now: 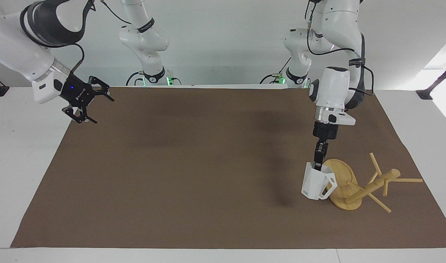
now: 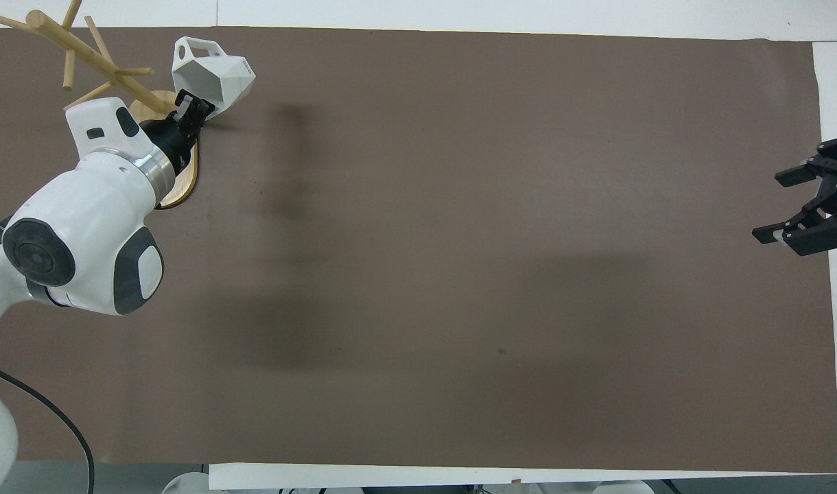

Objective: Hang cup on rack

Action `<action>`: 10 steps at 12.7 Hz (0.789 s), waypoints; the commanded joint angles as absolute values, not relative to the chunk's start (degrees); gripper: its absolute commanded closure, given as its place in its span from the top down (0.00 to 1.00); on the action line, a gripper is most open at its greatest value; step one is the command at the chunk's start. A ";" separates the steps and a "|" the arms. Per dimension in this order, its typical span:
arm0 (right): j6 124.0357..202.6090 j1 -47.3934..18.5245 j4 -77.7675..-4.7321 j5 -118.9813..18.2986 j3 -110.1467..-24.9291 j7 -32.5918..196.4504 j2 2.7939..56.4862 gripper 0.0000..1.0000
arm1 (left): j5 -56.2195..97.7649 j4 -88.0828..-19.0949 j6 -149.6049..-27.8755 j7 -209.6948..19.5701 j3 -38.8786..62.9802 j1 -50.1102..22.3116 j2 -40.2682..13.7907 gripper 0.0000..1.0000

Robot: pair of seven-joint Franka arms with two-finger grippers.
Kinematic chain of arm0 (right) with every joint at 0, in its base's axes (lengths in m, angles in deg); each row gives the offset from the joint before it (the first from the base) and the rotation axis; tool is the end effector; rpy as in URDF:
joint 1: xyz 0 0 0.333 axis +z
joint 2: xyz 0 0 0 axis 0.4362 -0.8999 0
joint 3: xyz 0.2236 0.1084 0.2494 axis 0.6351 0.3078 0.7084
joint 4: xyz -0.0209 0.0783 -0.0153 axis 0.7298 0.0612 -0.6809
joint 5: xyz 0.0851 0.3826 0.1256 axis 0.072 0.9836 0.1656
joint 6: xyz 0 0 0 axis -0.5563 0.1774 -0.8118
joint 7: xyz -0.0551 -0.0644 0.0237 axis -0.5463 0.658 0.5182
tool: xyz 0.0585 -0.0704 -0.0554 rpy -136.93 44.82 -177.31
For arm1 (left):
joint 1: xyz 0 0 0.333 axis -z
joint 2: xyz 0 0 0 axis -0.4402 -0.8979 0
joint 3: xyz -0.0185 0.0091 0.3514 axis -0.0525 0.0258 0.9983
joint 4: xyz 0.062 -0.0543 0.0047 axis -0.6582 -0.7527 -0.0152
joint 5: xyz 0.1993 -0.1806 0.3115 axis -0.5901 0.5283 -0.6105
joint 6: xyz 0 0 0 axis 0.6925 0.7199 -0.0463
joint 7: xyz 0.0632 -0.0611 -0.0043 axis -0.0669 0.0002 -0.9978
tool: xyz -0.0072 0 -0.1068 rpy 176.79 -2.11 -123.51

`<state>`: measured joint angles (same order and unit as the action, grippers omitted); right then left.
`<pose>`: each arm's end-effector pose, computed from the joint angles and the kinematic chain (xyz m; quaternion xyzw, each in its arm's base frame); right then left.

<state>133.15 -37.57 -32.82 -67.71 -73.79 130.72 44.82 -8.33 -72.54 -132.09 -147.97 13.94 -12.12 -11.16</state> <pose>0.5591 -0.0804 0.6157 -0.9126 -0.3861 -0.0060 0.1344 0.5846 -0.1641 0.4262 0.8373 0.3849 0.2969 0.2502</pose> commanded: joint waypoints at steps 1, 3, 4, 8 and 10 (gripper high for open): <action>129.84 -34.05 -25.58 -76.50 -73.51 113.01 43.05 1.00 | -9.64 -75.00 -134.05 -147.21 13.58 -13.98 -9.68 0.00; 127.22 -33.50 -22.33 -80.31 -73.60 108.84 42.70 1.00 | -9.55 -75.26 -133.52 -147.03 13.58 -14.60 -9.60 0.00; 124.68 -33.68 -21.01 -80.40 -73.68 105.60 42.35 1.00 | -9.64 -75.52 -133.43 -146.94 13.58 -15.56 -9.59 0.00; 121.04 -33.33 -21.34 -83.38 -73.51 88.80 43.40 1.00 | -9.64 -76.31 -133.17 -146.86 13.58 -17.14 -9.25 0.00; 121.04 -33.24 -20.91 -84.62 -73.42 87.73 43.31 1.00 | -9.64 -76.84 -131.68 -146.51 13.58 -17.85 -8.72 0.00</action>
<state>122.07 -33.00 -22.38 -82.98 -74.05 89.75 44.14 -8.35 -74.52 -132.51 -147.17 14.01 -16.29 -11.04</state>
